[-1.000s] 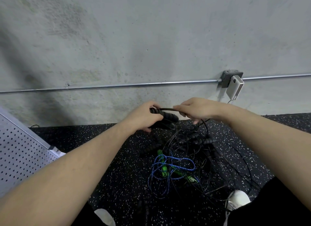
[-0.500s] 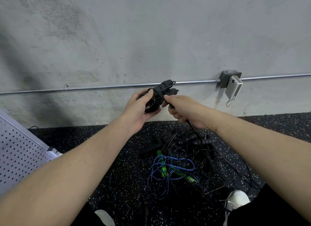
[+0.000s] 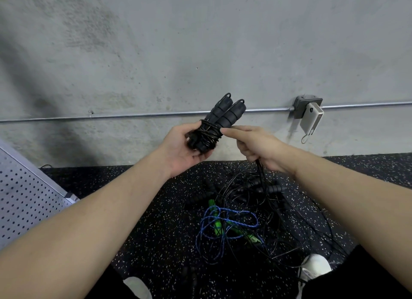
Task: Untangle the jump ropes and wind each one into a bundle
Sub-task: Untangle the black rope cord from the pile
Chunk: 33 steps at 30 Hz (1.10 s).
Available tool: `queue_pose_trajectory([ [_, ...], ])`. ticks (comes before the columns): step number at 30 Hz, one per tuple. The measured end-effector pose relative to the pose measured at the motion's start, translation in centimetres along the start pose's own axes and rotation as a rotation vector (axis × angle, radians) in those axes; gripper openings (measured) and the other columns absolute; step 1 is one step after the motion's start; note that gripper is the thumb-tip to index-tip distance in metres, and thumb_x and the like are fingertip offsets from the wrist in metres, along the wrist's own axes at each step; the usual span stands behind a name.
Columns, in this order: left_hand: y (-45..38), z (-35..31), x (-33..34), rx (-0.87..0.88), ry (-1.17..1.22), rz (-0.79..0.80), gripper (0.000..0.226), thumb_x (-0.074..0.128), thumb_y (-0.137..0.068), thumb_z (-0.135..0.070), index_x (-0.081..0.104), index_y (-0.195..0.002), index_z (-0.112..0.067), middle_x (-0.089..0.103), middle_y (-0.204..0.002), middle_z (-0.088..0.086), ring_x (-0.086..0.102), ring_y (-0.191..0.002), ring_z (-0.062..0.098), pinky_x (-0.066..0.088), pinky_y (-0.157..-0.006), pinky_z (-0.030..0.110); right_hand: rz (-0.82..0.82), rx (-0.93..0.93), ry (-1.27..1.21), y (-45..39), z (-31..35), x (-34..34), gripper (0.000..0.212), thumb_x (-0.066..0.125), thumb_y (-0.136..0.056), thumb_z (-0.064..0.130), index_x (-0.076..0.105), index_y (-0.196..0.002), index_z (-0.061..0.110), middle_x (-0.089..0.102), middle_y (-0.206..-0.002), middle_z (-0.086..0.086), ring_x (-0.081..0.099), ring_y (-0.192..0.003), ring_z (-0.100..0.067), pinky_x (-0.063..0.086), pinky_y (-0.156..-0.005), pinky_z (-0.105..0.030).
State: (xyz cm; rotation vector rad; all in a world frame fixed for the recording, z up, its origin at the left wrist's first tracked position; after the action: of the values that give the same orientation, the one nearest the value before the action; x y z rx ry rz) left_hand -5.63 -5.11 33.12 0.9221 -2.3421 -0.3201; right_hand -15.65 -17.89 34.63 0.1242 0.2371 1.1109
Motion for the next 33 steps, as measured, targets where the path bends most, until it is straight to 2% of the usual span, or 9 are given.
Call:
queue_pose_trajectory([
  [3, 0.1, -0.8, 0.0, 0.066, -0.128, -0.010, 0.039, 0.056, -0.099, -0.040, 0.057, -0.122, -0.008, 0.071, -0.108, 0.021, 0.070, -0.089, 0.034, 0.059, -0.066, 0.034, -0.037, 0.004, 0.013, 0.1, -0.2, -0.5, 0.033, 0.075, -0.083, 0.050, 0.075, -0.106, 0.026, 0.029, -0.054, 0.008, 0.020, -0.047, -0.009, 0.015, -0.040, -0.022],
  [7, 0.4, -0.6, 0.8, 0.087, -0.298, 0.002, 0.053, 0.066, -0.086, -0.059, 0.069, -0.111, -0.012, 0.076, -0.091, 0.009, 0.072, -0.079, 0.028, 0.059, -0.062, 0.031, -0.027, -0.019, 0.026, 0.4, 0.1, -0.2, 0.033, 0.076, -0.083, 0.045, 0.074, -0.109, 0.024, 0.028, -0.054, 0.006, 0.021, -0.046, -0.009, 0.015, -0.041, -0.022],
  [10, 0.4, 0.5, 1.0, 0.043, -0.228, -0.035, 0.036, 0.066, -0.093, -0.048, 0.070, -0.105, -0.015, 0.072, -0.079, 0.004, 0.068, -0.067, 0.021, 0.054, -0.052, 0.025, -0.039, -0.033, 0.048, 0.7, 0.6, -0.1, 0.035, 0.076, -0.084, 0.046, 0.074, -0.111, 0.023, 0.030, -0.052, 0.007, 0.023, -0.045, -0.008, 0.016, -0.042, -0.023],
  [15, 0.4, 0.0, 1.5, 0.062, -0.113, -0.070, 0.026, 0.064, -0.096, -0.037, 0.069, -0.102, -0.013, 0.071, -0.074, 0.004, 0.062, -0.061, 0.019, 0.051, -0.053, 0.024, -0.024, -0.026, 0.110, 0.5, 0.7, -0.1, 0.036, 0.067, -0.088, 0.055, 0.067, -0.114, 0.030, 0.037, -0.051, 0.012, 0.028, -0.044, -0.006, 0.023, -0.042, -0.021],
  [21, 0.2, -1.6, -0.3, 0.058, 0.014, -0.083, 0.031, 0.066, -0.094, -0.040, 0.068, -0.101, -0.010, 0.067, -0.076, 0.005, 0.061, -0.060, 0.020, 0.050, -0.047, 0.020, 0.061, -0.058, 0.210, 1.0, 1.2, -0.5, 0.036, 0.053, -0.099, 0.050, 0.055, -0.080, 0.020, 0.035, -0.055, 0.009, 0.026, -0.049, -0.010, 0.023, -0.046, -0.021],
  [24, 0.2, -1.9, -0.8, 0.061, 0.039, -0.069, 0.037, 0.066, -0.093, -0.046, 0.070, -0.103, -0.010, 0.068, -0.082, 0.006, 0.061, -0.058, 0.019, 0.049, -0.045, 0.020, 0.173, -0.082, 0.142, 1.1, 0.9, -0.4, 0.027, 0.046, -0.106, 0.035, 0.064, -0.095, 0.017, 0.034, -0.062, 0.006, 0.024, -0.054, -0.010, 0.021, -0.047, -0.020],
  [27, 0.4, -1.8, -0.5, 0.064, 0.042, -0.031, 0.042, 0.065, -0.092, -0.051, 0.071, -0.103, -0.011, 0.070, -0.083, 0.006, 0.060, -0.057, 0.016, 0.048, -0.043, 0.019, 0.223, -0.084, 0.126, 1.0, 0.3, -0.9, 0.027, 0.045, -0.107, 0.029, 0.067, -0.107, 0.014, 0.037, -0.065, 0.004, 0.029, -0.054, -0.009, 0.028, -0.051, -0.022],
  [31, 0.5, -1.5, 0.1, 0.063, 0.036, 0.012, 0.044, 0.064, -0.091, -0.054, 0.073, -0.102, -0.012, 0.071, -0.085, 0.005, 0.060, -0.057, 0.015, 0.048, -0.042, 0.017, 0.130, -0.034, 0.343, 0.8, -0.5, -2.5, 0.042, 0.054, -0.097, 0.053, 0.060, -0.079, 0.015, 0.038, -0.054, 0.005, 0.035, -0.051, -0.014, 0.039, -0.055, -0.029],
  [33, 0.4, -1.4, 0.2, 0.055, 0.004, 0.022, 0.046, 0.064, -0.090, -0.056, 0.073, -0.104, -0.014, 0.071, -0.086, 0.004, 0.060, -0.056, 0.014, 0.047, -0.040, 0.017, 0.089, -0.022, 0.366, 0.6, -0.8, -3.4, 0.045, 0.055, -0.095, 0.057, 0.058, -0.076, 0.017, 0.039, -0.054, 0.007, 0.036, -0.052, -0.013, 0.039, -0.054, -0.028],
])
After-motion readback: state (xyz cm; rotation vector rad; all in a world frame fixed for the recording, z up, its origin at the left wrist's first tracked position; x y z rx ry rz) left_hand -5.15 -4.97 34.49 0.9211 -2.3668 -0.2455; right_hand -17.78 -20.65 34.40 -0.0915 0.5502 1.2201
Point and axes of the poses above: each hand's wrist, its own y-axis away from the middle knuckle, its own x-axis out of the palm, z = x × y, the point moved 8 cm from there along -y, towards the middle knuckle
